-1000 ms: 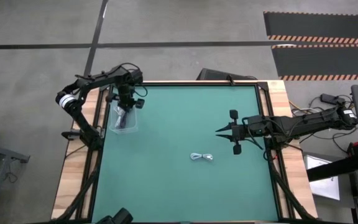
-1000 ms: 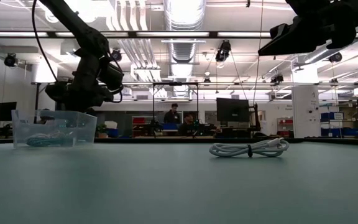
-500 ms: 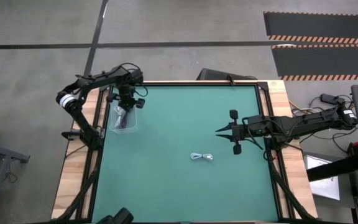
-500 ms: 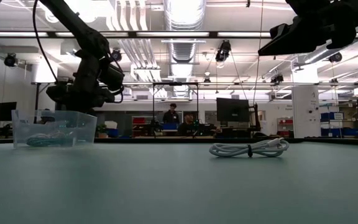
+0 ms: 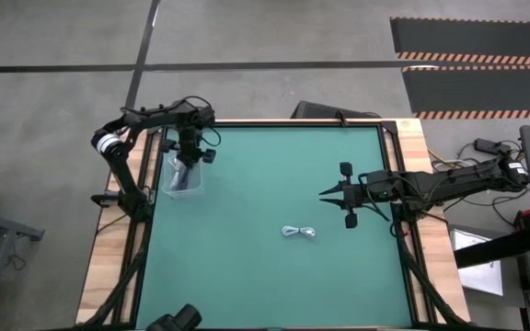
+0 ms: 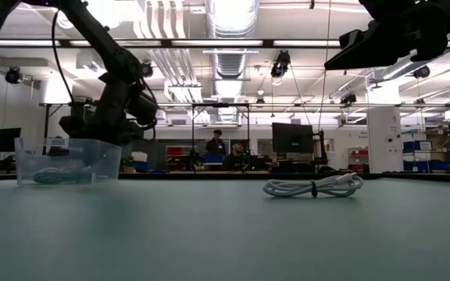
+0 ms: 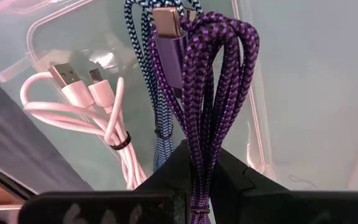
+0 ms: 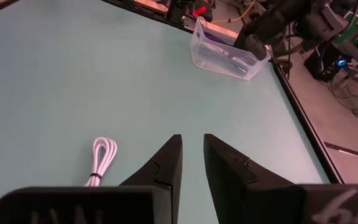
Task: Pick and place USB-C Cables
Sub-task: Put the violet charger cable into the transparent bin
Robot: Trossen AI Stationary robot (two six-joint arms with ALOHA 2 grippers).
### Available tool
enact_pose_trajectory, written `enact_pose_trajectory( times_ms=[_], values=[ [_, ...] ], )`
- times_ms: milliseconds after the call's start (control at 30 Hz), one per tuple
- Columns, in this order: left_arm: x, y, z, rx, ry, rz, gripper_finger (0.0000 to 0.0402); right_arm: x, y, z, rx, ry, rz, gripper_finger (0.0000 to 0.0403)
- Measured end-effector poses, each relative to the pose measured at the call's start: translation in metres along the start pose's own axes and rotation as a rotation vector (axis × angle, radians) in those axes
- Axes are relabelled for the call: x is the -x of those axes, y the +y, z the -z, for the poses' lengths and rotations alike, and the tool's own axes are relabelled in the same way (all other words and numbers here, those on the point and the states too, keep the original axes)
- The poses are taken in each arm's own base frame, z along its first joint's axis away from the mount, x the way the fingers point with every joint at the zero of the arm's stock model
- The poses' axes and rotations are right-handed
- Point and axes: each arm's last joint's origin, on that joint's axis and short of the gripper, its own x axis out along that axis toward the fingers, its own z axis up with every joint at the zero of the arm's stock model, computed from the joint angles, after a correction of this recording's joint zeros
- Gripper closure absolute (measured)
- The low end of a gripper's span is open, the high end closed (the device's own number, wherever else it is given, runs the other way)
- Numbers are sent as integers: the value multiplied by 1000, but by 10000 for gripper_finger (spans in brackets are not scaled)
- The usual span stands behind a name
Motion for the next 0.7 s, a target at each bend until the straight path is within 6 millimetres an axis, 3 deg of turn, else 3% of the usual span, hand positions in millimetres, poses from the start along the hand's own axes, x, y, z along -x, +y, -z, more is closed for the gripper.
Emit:
enact_pose_trajectory(
  times_ms=[700],
  values=[
    [-6, -2, -5, -17, 6, -18, 384, 0, 0, 0, 7, 0, 0, 346]
  ],
)
